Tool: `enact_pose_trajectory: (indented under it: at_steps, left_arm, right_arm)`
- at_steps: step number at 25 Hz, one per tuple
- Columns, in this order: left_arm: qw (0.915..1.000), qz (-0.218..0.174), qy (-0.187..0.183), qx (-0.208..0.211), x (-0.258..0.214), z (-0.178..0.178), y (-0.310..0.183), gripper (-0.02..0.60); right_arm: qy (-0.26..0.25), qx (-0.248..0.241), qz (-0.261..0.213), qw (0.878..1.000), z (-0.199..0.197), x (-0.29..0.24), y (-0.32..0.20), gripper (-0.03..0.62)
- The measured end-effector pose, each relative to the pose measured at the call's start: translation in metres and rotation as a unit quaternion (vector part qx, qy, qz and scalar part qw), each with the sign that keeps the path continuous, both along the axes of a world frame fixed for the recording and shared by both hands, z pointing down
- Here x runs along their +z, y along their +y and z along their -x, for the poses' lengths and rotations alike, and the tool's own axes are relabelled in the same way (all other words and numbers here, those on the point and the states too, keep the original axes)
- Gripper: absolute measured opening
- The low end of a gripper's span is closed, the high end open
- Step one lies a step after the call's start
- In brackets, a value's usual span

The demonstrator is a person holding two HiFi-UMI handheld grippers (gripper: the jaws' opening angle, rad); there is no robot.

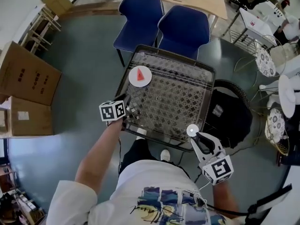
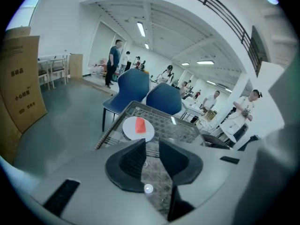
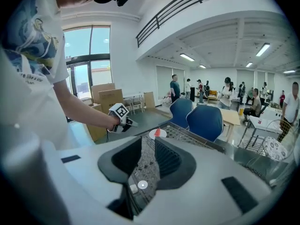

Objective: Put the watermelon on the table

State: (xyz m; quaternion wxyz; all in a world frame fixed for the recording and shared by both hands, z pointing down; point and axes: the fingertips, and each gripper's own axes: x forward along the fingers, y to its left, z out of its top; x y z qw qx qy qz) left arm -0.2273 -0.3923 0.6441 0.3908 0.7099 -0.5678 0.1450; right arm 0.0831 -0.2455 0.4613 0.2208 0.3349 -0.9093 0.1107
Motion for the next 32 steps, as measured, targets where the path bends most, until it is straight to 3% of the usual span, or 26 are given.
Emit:
enact_pose_trajectory:
  at_steps: [3,7,10,12,16,18,20,24,29,32]
  left_arm:
    - [0.9995,-0.027,0.014,0.004,-0.036,-0.028,0.064,0.016]
    - [0.9964,-0.063,0.046,0.033,-0.091,-0.075,0.15,0.009]
    - [0.9917,-0.085,0.058,0.078,-0.133,-0.111,0.204,0.009]
    - [0.987,-0.096,0.053,0.117,-0.157,-0.132,0.234,0.009]
    - [0.9742,-0.111,-0.004,0.196,-0.19,-0.166,0.282,0.009]
    - [0.9667,-0.131,0.002,0.22,-0.209,-0.183,0.3,0.009]
    - [0.9601,-0.153,0.035,0.231,-0.228,-0.196,0.317,0.009]
    - [0.9493,-0.184,0.099,0.235,-0.258,-0.193,0.351,0.009]
    - [0.9503,-0.19,0.084,0.232,-0.263,-0.157,0.39,0.009]
    - [0.9486,-0.2,0.098,0.224,-0.268,-0.138,0.413,0.009]
  right_arm:
    - [-0.012,-0.033,-0.005,0.999,-0.019,0.001,0.017,0.068]
    - [-0.027,-0.092,-0.003,0.995,-0.026,0.002,0.047,0.025]
    - [-0.032,-0.126,0.002,0.991,-0.025,0.002,0.067,0.015]
    - [-0.034,-0.142,-0.004,0.989,-0.022,-0.001,0.076,0.012]
    - [-0.038,-0.153,-0.019,0.987,-0.015,-0.016,0.089,0.011]
    - [-0.03,-0.155,-0.021,0.987,-0.012,-0.017,0.099,0.011]
    - [-0.033,-0.162,-0.025,0.986,-0.004,-0.019,0.113,0.011]
    - [-0.038,-0.178,-0.038,0.983,0.03,-0.027,0.149,0.011]
    - [-0.029,-0.178,-0.05,0.982,0.068,-0.045,0.195,0.011]
    - [-0.024,-0.178,-0.06,0.982,0.086,-0.055,0.224,0.011]
